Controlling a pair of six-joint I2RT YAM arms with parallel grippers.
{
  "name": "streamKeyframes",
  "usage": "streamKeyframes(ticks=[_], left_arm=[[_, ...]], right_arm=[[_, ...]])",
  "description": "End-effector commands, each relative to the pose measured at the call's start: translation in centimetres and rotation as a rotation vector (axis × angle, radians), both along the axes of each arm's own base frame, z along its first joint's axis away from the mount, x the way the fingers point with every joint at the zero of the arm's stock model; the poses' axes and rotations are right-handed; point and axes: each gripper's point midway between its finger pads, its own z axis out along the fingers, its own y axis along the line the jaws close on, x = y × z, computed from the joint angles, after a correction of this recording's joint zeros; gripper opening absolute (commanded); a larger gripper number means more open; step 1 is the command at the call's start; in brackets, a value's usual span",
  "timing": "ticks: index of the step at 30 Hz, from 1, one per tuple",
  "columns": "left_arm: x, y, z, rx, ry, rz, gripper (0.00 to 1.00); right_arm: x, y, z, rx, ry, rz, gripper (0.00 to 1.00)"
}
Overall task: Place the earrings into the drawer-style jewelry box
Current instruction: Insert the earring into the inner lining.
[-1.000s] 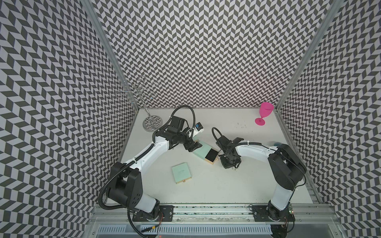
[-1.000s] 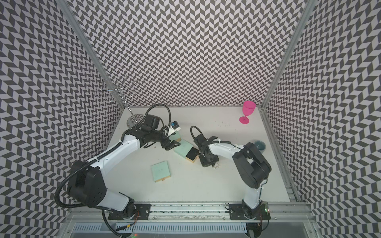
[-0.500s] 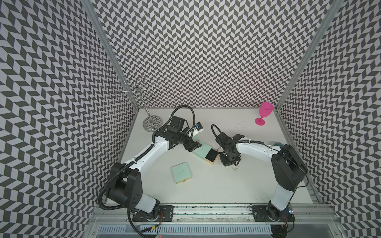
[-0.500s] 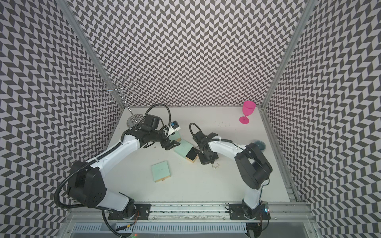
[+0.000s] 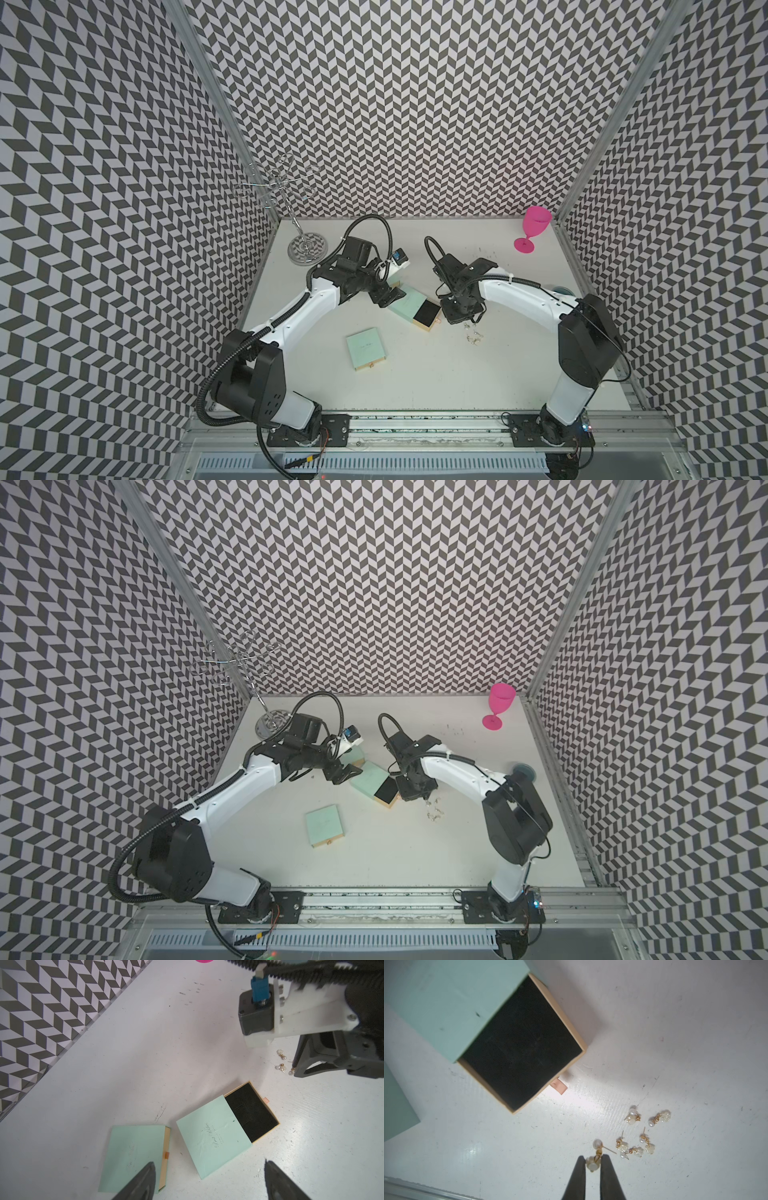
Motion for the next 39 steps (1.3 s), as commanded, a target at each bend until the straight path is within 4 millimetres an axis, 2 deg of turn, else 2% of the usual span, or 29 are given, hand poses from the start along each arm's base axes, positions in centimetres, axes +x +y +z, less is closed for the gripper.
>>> streamKeyframes(ticks=[1,5,10,17,24,31,39], left_arm=[[-0.3,-0.2,0.7,-0.01,-0.033,-0.008,0.83],[-0.3,-0.2,0.4,-0.005,-0.034,-0.013,0.83],[0.2,-0.3,0.4,-0.003,-0.054,-0.005,0.83],[1.6,-0.5,0.6,-0.01,-0.08,0.024,0.83],[2.6,-0.5,1.2,-0.026,-0.088,0.037,0.83],[2.3,-0.1,1.9,-0.065,-0.038,0.016,0.83],[2.5,2.5,0.8,-0.076,0.017,0.085,0.83]], right_arm=[[0.3,0.9,2.4,0.033,-0.028,0.023,0.14],[0.8,1.9,4.0,0.067,-0.033,0.037,0.13],[1.0,3.7,4.9,0.11,-0.029,0.066,0.14],[0.8,6.3,3.2,0.118,0.008,0.122,0.14],[1.7,8.0,1.6,0.123,0.028,0.154,0.14],[2.1,9.0,-0.5,0.118,0.064,0.187,0.14],[2.2,9.2,-2.1,0.103,0.095,0.2,0.14]])
